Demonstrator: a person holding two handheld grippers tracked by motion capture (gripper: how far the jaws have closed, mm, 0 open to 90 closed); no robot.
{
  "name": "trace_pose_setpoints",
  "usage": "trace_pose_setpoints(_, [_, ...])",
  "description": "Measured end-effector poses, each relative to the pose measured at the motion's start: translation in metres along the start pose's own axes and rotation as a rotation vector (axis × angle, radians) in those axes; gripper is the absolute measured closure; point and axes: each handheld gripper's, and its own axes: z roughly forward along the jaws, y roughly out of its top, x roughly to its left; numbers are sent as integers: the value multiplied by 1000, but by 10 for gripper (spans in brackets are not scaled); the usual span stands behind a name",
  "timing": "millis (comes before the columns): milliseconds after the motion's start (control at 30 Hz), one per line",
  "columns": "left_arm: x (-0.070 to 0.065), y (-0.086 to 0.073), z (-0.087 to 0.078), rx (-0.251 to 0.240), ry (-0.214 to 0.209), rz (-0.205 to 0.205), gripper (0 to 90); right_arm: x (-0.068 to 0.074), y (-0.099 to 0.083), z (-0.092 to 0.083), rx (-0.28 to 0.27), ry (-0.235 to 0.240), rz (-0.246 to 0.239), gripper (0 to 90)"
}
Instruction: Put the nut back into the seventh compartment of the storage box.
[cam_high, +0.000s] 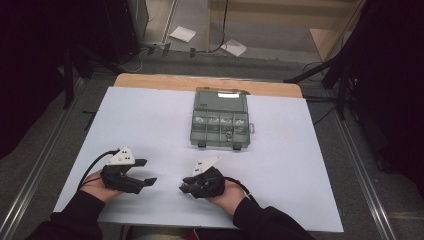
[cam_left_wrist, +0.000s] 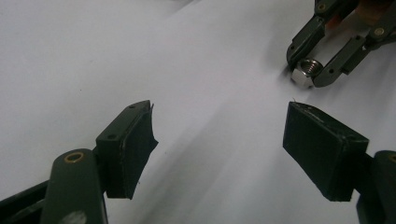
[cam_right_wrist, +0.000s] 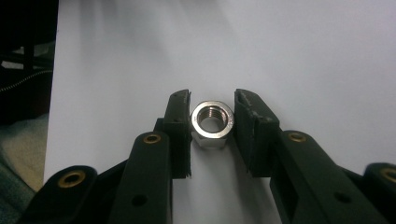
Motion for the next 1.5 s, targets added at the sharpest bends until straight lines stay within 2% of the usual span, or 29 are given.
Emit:
trace_pose_setpoints(200, [0,0,0,1,-1,-1,240,-5,5,-7,-14,13,43,692])
trace_pose_setpoints(300, [0,0,0,1,0,-3,240,-8,6,-9,-21,16,49,693])
trace_pose_setpoints(533, [0,0,0,1,-2,-3,239,-14,10,-17,-23,3,90,693])
trace_pose_setpoints(767, [-1,0,1,8,-1,6,239,-21,13,-27,-42,-7,86,693])
trace_pose_setpoints(833, [-1,0,1,8,-1,6,239,-22,14,-29,-45,-10,98,693])
trace_pose_setpoints(1500, [-1,0,2,7,-3,8,239,-31,17,-37,-64,-26,132,693])
